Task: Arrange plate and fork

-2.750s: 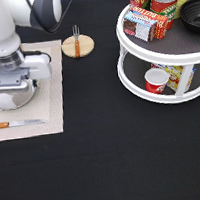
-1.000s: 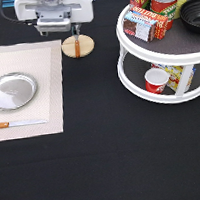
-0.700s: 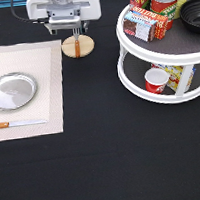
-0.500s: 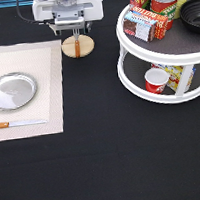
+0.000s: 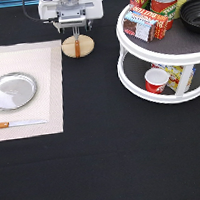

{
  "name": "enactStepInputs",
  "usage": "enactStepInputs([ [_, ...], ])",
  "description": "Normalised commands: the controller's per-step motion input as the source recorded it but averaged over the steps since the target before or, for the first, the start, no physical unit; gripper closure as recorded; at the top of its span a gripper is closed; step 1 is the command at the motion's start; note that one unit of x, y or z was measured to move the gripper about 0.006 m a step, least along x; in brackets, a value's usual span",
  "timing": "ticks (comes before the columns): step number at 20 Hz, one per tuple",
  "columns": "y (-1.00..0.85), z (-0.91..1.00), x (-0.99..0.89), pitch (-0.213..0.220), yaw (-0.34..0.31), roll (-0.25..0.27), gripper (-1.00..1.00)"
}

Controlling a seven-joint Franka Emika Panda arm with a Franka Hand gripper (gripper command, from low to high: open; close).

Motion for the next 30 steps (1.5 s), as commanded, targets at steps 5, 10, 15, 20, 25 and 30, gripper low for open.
enactStepInputs([
  [5, -0.15, -0.22, 0.06, -0.113, 0.000, 0.085, -1.00],
  [10, -0.27, -0.12, 0.41, -0.053, 0.000, 0.095, -1.00],
  [15, -0.18, -0.32, 0.16, -0.016, 0.006, 0.075, -1.00],
  [20, 0.01, -0.45, -0.04, 0.006, 0.046, 0.020, -1.00],
  [25, 0.19, -0.26, -0.12, 0.011, 0.055, -0.003, -1.00],
  [30, 0.09, -0.13, -0.18, 0.000, 0.048, 0.000, -1.00],
])
